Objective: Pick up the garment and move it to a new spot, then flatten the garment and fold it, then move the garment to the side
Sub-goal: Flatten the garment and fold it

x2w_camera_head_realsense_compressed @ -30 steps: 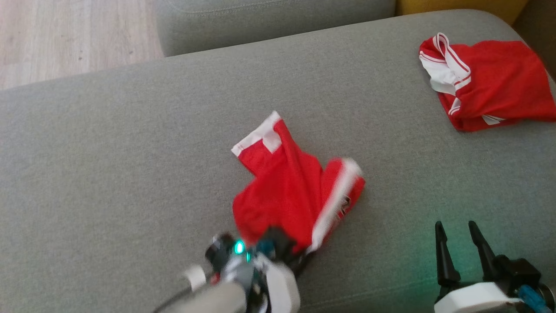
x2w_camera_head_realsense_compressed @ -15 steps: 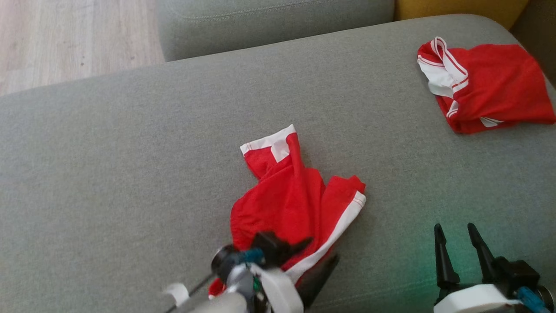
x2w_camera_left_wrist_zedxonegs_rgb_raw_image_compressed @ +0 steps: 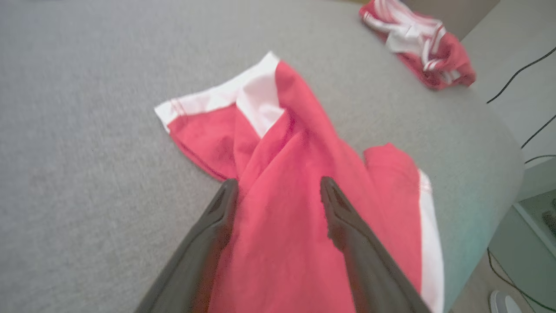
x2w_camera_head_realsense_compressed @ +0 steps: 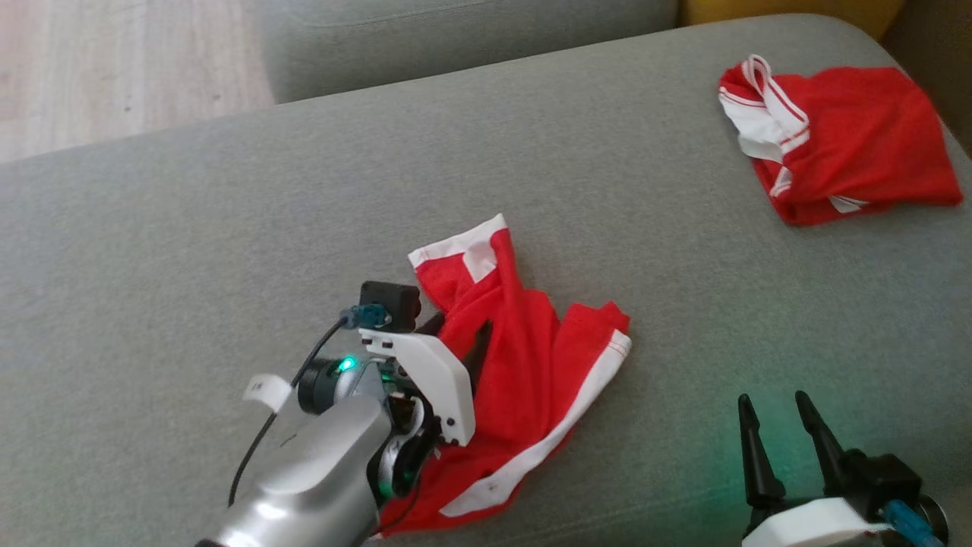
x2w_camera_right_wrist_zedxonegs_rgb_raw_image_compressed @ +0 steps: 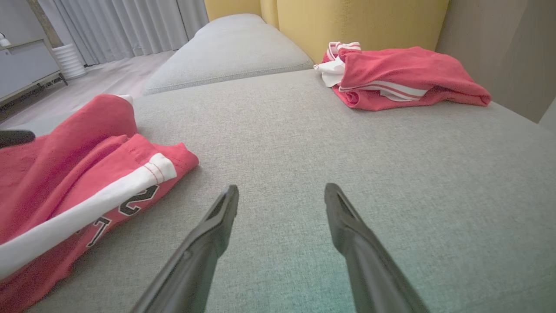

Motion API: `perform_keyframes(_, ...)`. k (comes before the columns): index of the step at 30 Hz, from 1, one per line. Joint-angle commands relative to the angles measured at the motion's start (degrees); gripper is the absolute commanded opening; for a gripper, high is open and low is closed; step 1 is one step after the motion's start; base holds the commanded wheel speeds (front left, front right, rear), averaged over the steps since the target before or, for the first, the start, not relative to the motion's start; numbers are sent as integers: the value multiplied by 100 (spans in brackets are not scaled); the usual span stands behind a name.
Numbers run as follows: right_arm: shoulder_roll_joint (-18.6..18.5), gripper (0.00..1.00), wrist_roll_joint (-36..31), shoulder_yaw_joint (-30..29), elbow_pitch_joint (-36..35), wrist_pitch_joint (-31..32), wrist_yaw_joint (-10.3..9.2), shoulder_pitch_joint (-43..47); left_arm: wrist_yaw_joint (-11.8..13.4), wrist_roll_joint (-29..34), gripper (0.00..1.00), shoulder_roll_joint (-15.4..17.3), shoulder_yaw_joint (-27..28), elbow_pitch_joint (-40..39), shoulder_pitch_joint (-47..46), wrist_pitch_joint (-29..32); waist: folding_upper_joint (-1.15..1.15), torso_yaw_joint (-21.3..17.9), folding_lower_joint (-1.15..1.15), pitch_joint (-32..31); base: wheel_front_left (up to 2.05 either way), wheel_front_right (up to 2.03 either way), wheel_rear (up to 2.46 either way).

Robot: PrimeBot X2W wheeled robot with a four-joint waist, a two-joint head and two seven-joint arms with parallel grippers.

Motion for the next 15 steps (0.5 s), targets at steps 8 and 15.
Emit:
perform_keyframes(8,-51,100,15,96,-104,-78,-4,-240,-657,-315,0,-353,131,1341,-655,169,0,-169,0,83,0,0,0)
perform_keyframes(15,-51,100,44,84,-111,-78,-4,-266,-249,-114,0,-410,509,2097,-1202,-1054,0,-124,0,116,0,0,0)
